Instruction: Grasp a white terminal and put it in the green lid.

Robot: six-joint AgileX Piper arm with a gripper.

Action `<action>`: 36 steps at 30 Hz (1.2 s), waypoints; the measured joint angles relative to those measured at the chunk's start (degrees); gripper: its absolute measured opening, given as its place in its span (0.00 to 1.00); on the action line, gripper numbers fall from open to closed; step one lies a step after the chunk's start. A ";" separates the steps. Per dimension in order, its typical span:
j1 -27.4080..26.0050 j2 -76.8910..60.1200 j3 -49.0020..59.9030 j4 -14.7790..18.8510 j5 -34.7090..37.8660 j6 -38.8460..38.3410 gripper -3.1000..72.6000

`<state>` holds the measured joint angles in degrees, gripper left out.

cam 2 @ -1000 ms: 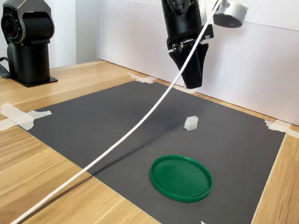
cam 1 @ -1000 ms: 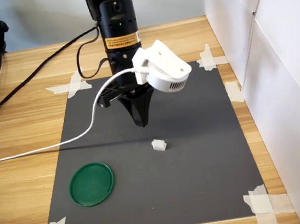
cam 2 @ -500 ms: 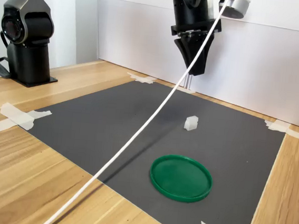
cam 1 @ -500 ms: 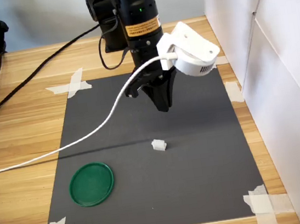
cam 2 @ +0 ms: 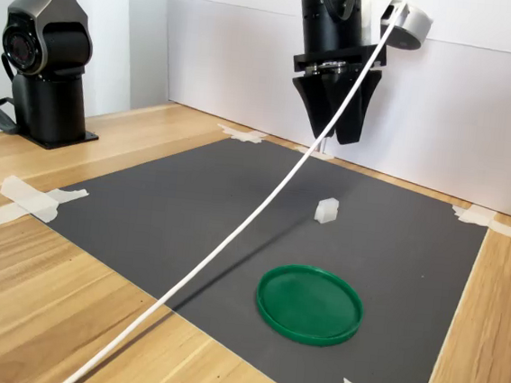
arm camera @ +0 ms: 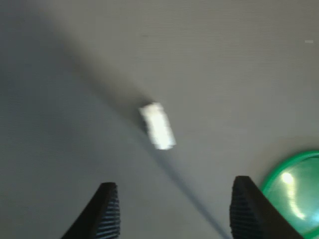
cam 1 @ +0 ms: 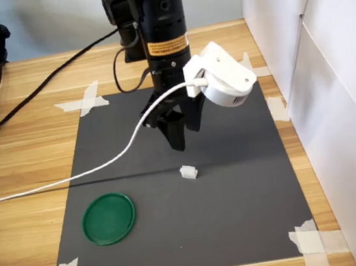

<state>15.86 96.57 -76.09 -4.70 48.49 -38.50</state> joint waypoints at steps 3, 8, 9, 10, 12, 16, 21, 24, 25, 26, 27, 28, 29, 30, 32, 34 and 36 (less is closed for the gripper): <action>-3.32 0.00 -1.85 2.91 0.05 -5.56 0.80; -5.51 0.39 -4.57 6.47 3.55 -18.74 0.80; -5.56 0.65 -5.22 7.24 5.13 -20.48 0.80; -5.56 1.03 -5.80 8.44 6.69 -21.87 0.80; -5.56 1.78 -6.59 10.67 9.20 -23.71 0.80; -5.48 2.58 -6.91 12.60 10.57 -24.73 0.80; -4.57 4.25 -6.97 12.18 10.96 -26.09 0.80; -3.44 5.82 -6.97 10.55 11.03 -26.29 0.79; -3.10 6.39 -6.97 9.89 10.97 -26.28 0.79; -2.91 7.00 -6.97 9.32 10.92 -26.28 0.78; -2.81 7.54 -6.97 9.06 10.58 -26.30 0.78; -2.75 7.98 -6.97 8.74 10.40 -26.30 0.78; -2.62 8.48 -6.97 8.19 10.13 -26.30 0.78; -2.62 9.01 -6.97 7.74 9.89 -26.30 0.78; -2.62 10.15 -6.97 7.20 9.43 -26.30 0.78; -2.62 11.17 -6.97 7.18 8.55 -26.04 0.78; -2.62 11.75 -6.91 7.18 7.46 -25.27 0.78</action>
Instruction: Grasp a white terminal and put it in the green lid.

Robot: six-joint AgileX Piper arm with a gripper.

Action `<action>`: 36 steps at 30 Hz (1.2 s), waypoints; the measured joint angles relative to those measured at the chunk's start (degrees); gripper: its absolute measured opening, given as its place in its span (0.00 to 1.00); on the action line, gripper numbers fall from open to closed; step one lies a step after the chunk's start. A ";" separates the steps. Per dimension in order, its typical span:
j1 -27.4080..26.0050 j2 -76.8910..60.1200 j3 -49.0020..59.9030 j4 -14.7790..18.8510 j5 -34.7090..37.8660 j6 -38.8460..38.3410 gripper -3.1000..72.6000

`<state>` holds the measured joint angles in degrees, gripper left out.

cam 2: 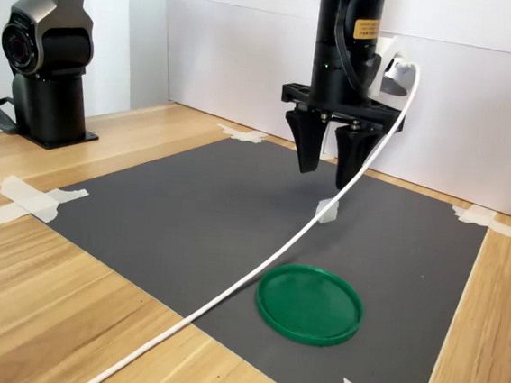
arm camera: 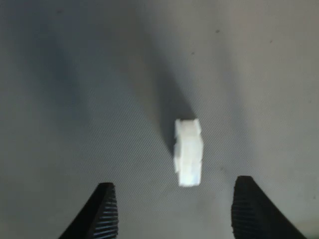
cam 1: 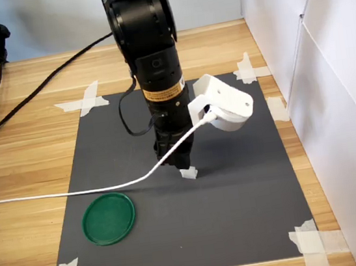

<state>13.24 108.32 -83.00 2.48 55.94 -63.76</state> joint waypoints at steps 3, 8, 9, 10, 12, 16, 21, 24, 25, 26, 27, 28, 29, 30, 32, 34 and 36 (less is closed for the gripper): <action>0.00 0.19 0.00 0.16 -0.65 1.39 0.78; 0.00 0.30 0.00 0.19 -1.27 2.54 0.78; 0.00 0.34 0.00 0.19 -1.26 2.72 0.78; 0.00 0.34 0.00 0.19 -1.32 2.72 0.78; 0.00 0.61 0.00 0.19 -1.43 2.72 0.78; 0.00 1.86 0.00 0.00 -1.43 2.41 0.78; 0.00 2.89 0.00 -0.40 -2.06 1.93 0.77; 0.00 3.19 0.00 -0.63 -2.94 1.17 0.76; 0.00 3.27 0.00 -0.68 -2.94 1.00 0.75; 0.00 3.34 0.00 -0.68 -2.94 0.71 0.75; 0.00 3.48 0.00 -0.56 -2.94 0.38 0.75; 0.00 3.64 0.00 -0.42 -2.94 0.07 0.75; 0.00 3.80 0.00 -0.36 -2.94 -0.21 0.74; 0.00 4.08 0.00 -0.21 -2.94 -0.31 0.74; 0.00 4.59 0.00 -0.17 -2.98 -0.36 0.74; 0.00 5.13 0.00 -0.17 -2.98 -0.42 0.74; 0.00 5.41 0.00 -0.17 -2.98 -0.48 0.74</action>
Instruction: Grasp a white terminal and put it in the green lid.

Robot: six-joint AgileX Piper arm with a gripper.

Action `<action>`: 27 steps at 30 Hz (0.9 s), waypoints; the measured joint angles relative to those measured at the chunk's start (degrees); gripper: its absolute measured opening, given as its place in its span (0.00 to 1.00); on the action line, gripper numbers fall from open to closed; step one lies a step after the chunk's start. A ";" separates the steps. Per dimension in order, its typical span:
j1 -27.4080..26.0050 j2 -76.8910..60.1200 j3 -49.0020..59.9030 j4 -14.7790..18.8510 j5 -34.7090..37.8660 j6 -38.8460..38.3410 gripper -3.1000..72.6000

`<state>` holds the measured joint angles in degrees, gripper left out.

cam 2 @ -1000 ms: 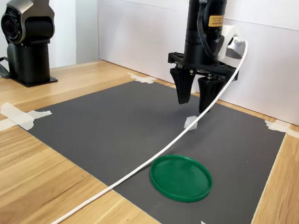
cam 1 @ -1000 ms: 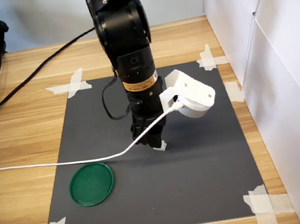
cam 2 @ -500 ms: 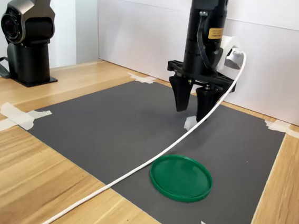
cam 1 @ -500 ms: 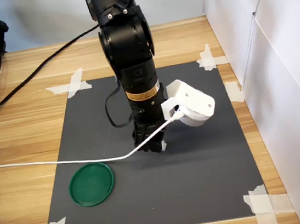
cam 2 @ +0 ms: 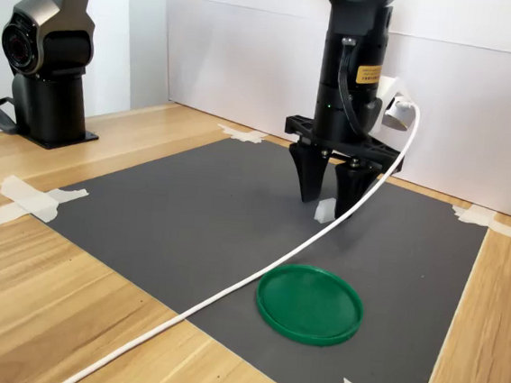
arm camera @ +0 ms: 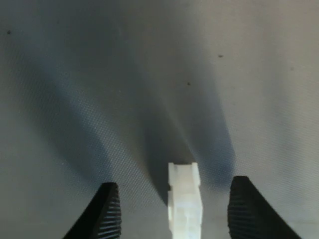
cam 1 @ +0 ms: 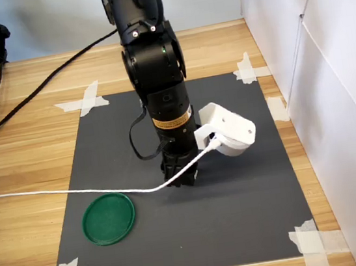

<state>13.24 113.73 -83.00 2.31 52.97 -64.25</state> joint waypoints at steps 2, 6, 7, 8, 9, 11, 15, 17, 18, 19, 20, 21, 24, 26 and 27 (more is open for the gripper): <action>0.00 0.05 0.00 0.00 -0.23 -0.06 0.74; 0.00 0.07 0.00 -0.22 -0.65 -0.12 0.67; 0.00 0.07 0.00 -0.34 -0.87 -0.12 0.63; 0.00 0.07 0.00 -0.44 -1.08 -0.06 0.60; 0.00 0.07 0.00 -0.49 -1.17 0.22 0.54; 0.00 0.07 0.00 -0.49 -1.22 0.67 0.42; 0.00 0.07 0.00 -0.49 -1.03 1.02 0.17; 0.00 0.07 0.00 -0.49 -0.99 1.23 0.15; 0.00 0.07 0.00 -0.49 -0.96 1.39 0.15; 0.00 0.07 0.00 -0.49 -0.85 1.88 0.15; 0.00 0.07 -0.05 -0.49 -0.69 2.47 0.15; 0.00 0.07 -0.05 -0.49 -0.44 3.36 0.15; -0.40 0.01 -0.05 -0.90 0.24 5.10 0.15; -1.16 -0.32 -0.05 -1.11 0.57 5.15 0.15; -1.76 -0.65 -0.20 -1.23 0.97 5.15 0.15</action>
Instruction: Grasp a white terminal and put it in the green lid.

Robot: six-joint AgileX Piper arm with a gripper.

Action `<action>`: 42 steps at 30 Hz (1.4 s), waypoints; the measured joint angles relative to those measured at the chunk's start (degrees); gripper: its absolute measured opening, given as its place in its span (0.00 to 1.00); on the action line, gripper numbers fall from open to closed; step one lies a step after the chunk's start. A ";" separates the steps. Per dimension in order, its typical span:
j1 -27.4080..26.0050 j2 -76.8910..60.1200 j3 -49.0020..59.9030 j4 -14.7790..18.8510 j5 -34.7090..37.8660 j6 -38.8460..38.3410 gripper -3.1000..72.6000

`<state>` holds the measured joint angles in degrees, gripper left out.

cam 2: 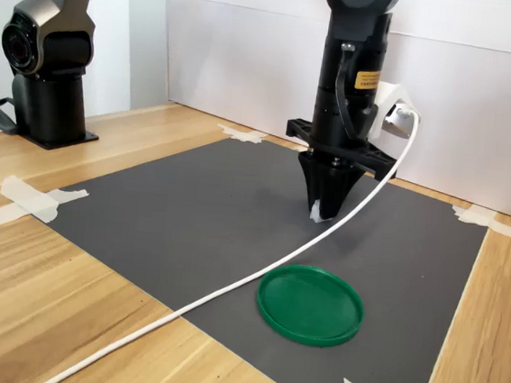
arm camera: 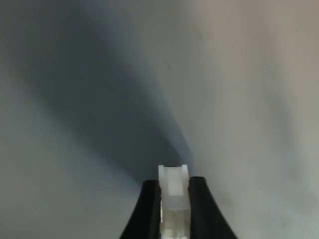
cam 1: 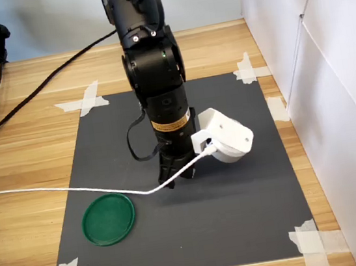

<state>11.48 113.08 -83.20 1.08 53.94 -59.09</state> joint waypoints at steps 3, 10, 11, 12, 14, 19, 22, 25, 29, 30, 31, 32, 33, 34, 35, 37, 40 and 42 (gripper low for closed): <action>-2.31 -0.79 -1.96 -0.19 1.21 0.00 0.15; -7.94 -1.10 -11.00 -0.32 6.41 -0.94 0.15; -8.53 -1.10 -12.01 -0.32 7.01 -1.11 0.15; -9.19 -1.10 -13.18 -0.32 7.51 -1.32 0.15; -10.47 -1.10 -15.18 -0.09 8.06 -1.61 0.15; -13.21 -1.10 -17.16 0.35 8.12 -2.49 0.15; -14.83 -0.93 -17.23 1.55 8.12 -3.07 0.15; -15.78 0.14 -17.28 2.10 8.14 -3.12 0.15; -16.24 2.73 -17.28 1.98 8.29 -3.12 0.15; -16.24 3.39 -17.28 1.99 8.29 -3.12 0.15; -16.24 3.90 -17.28 1.99 8.29 -3.12 0.15; -16.24 4.31 -17.28 1.99 8.23 -2.98 0.15; -16.24 4.66 -17.28 1.99 8.08 -2.76 0.15; -16.24 4.91 -17.28 1.99 8.08 -2.55 0.15; -16.24 5.15 -17.28 1.99 8.08 -2.47 0.15; -16.24 5.52 -17.28 1.86 8.08 -2.43 0.15; -16.24 6.24 -17.28 1.16 8.08 -2.43 0.15; -16.24 6.89 -17.28 0.07 8.08 -2.32 0.15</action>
<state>-4.77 119.97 -100.48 1.14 62.01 -61.41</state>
